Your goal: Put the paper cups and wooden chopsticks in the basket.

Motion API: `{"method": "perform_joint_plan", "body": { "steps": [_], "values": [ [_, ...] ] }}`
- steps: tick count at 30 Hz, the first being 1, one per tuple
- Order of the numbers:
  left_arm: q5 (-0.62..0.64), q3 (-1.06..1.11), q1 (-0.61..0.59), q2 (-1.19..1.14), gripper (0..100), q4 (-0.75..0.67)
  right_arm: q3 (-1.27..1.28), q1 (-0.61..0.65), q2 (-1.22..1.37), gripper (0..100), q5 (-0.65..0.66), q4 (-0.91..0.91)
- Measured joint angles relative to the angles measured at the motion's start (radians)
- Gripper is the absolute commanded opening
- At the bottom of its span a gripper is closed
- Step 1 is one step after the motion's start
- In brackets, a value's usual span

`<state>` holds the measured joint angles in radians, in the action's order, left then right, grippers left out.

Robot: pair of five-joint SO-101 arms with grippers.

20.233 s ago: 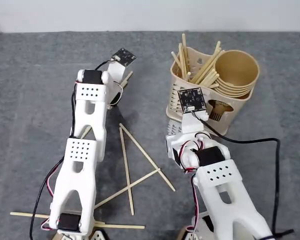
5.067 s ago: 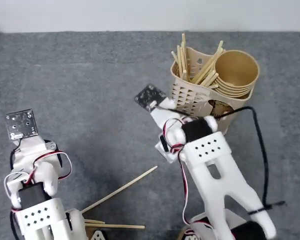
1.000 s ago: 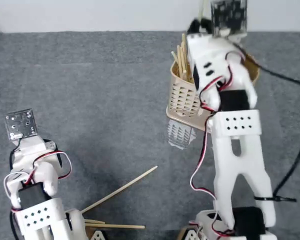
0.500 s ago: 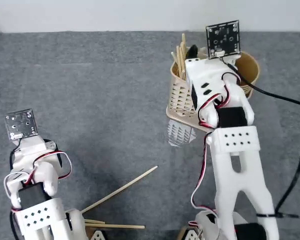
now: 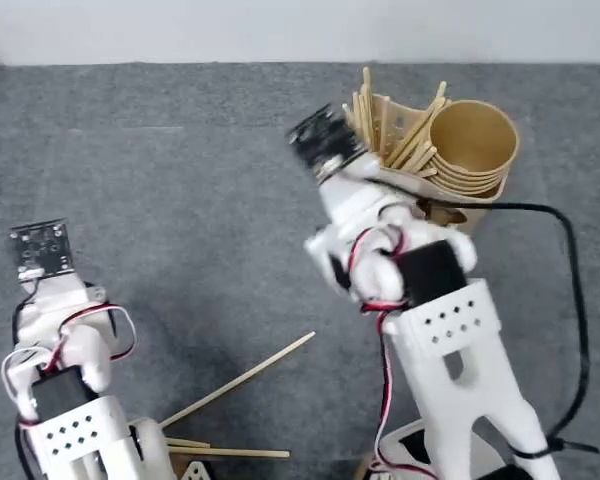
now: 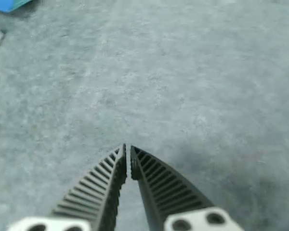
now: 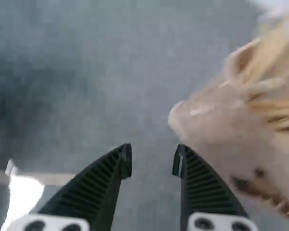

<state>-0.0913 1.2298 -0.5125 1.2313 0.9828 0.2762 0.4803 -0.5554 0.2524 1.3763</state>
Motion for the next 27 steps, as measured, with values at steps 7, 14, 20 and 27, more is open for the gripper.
{"method": "perform_joint_plan", "body": {
  "steps": [7, 14, 20, 27],
  "values": [
    [-0.091, -0.012, -0.137, 0.0, 2, 0.0, 0.224, 0.14, 0.0, 16.4, 0.12, 0.071],
    [-0.115, 0.084, -0.158, 0.0, 2, -0.005, 0.491, 0.322, 0.0, 16.5, 0.167, -0.084],
    [-0.117, 0.169, -0.158, 0.0, 2, -0.08, 0.532, 0.474, 0.011, 16.5, 0.17, -0.17],
    [-0.117, 0.17, -0.158, 0.0, 2, -0.086, 0.534, 0.554, 0.213, 16.5, 0.17, -0.315]
  ]
}}
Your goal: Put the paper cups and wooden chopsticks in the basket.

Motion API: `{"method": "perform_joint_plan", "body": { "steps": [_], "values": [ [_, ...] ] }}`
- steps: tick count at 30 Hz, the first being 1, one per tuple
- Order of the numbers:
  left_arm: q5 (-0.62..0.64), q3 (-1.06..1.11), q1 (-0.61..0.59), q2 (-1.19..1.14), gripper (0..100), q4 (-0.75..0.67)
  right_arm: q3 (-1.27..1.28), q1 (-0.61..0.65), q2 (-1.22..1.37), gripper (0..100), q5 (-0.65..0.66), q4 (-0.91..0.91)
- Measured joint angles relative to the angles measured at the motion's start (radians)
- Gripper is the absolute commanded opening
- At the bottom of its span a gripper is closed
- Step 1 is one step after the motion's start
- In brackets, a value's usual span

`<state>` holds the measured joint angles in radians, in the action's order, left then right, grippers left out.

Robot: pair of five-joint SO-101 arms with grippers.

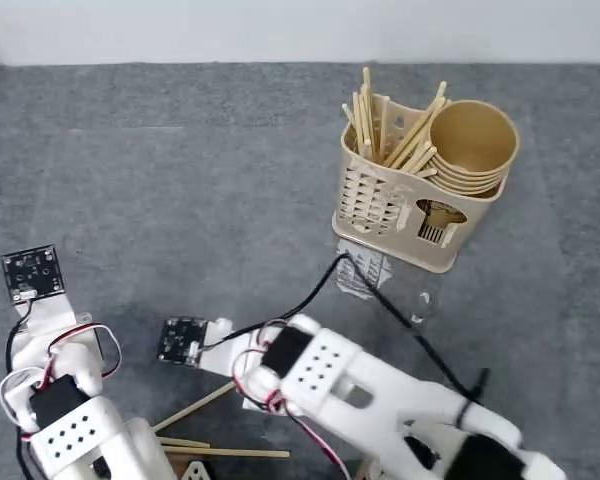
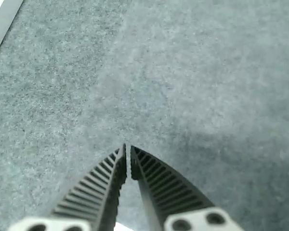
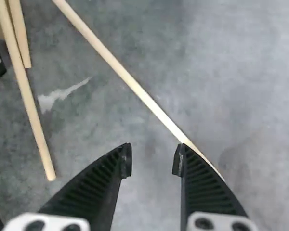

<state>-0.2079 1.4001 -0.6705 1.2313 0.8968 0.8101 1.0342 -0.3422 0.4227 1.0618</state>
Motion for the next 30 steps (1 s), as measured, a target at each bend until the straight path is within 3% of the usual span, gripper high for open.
{"method": "perform_joint_plan", "body": {
  "steps": [10, 14, 21, 30],
  "values": [
    [0.0, 0.0, 0.0, 0.0, 2, 0.0, -0.04, 0.021, 0.227, 16.1, 0.0, -0.169],
    [0.0, 0.0, 0.0, 0.0, 2, -0.003, -0.123, 0.02, 0.301, 14.9, 0.0, -0.121],
    [0.0, 0.0, 0.0, 0.0, 2, -0.003, -0.209, 0.021, 0.388, 0.9, 0.003, -0.048],
    [0.0, 0.0, 0.0, 0.0, 2, -0.003, -0.235, -0.025, 0.42, 0.9, 0.002, -0.032]
  ]
}}
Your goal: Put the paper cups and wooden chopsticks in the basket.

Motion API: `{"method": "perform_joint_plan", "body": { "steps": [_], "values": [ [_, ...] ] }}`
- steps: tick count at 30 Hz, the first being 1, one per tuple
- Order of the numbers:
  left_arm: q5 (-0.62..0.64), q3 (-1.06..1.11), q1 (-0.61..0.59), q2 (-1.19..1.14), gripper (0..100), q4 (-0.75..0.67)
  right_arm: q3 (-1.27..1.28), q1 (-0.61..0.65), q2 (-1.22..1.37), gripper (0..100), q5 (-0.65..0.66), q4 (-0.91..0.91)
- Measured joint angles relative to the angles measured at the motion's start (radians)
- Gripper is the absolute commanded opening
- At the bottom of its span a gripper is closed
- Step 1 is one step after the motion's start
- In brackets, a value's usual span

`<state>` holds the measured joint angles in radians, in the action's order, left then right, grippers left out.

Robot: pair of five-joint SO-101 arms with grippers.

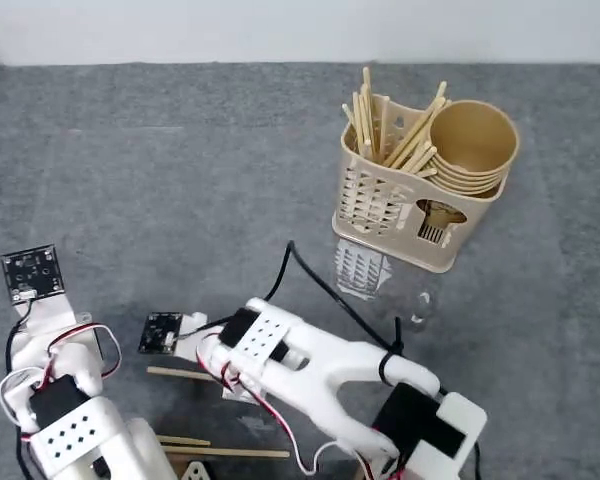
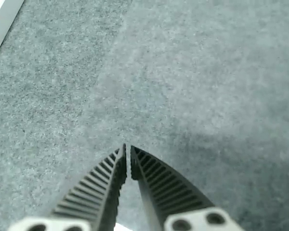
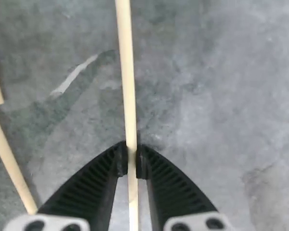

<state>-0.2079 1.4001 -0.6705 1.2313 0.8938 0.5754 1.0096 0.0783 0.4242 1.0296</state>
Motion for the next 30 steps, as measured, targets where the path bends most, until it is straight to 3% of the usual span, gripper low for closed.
{"method": "perform_joint_plan", "body": {
  "steps": [10, 18, 23, 30],
  "values": [
    [0.0, 0.0, 0.0, 0.0, 2, 0.0, 0.008, -0.226, -0.029, 0.9, 0.077, 0.089],
    [0.0, 0.0, 0.0, 0.0, 2, 0.0, -0.008, -0.382, -0.361, 0.8, 0.078, 0.164],
    [0.0, 0.0, 0.0, 0.0, 2, 0.0, -0.192, -0.457, -0.517, 0.8, 0.077, 0.226],
    [0.0, 0.0, 0.0, 0.0, 2, 0.0, -0.48, -0.586, -0.529, 0.8, -0.091, 0.092]
  ]
}}
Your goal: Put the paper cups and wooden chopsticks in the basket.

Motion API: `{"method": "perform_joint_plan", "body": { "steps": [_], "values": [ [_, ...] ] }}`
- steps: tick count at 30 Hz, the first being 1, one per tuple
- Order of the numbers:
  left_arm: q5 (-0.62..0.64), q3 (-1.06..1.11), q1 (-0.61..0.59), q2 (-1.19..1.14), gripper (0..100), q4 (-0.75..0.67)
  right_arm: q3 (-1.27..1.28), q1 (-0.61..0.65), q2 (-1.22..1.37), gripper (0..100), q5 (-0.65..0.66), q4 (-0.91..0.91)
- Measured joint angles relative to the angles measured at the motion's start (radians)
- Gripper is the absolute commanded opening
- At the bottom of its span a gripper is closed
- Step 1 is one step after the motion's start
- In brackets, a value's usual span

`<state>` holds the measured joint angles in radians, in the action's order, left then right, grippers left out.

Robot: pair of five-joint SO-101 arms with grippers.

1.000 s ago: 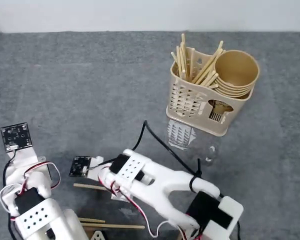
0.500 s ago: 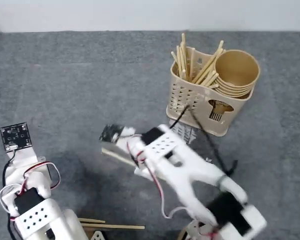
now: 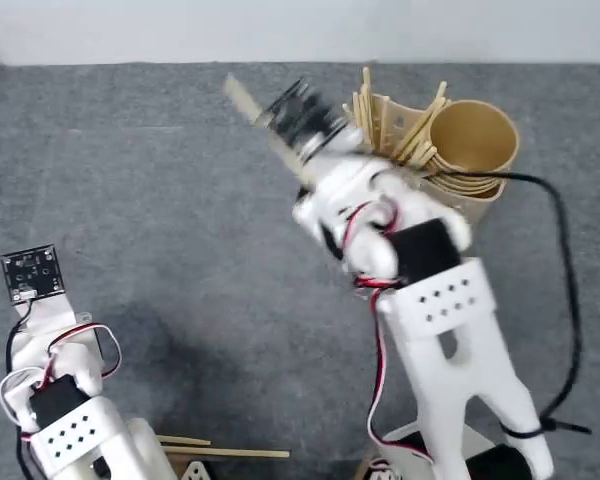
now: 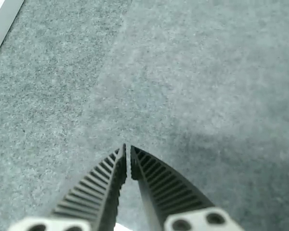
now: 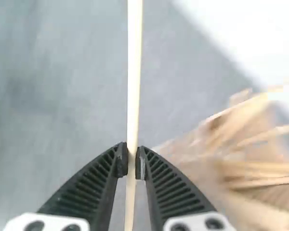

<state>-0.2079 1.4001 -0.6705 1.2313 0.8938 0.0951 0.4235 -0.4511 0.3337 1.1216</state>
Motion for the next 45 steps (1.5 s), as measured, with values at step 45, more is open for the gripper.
{"method": "perform_joint_plan", "body": {
  "steps": [45],
  "values": [
    [-0.002, 0.0, -0.054, 0.0, 2, -0.015, 0.249, -0.064, -0.172, 16.2, -0.146, -0.089]
  ]
}}
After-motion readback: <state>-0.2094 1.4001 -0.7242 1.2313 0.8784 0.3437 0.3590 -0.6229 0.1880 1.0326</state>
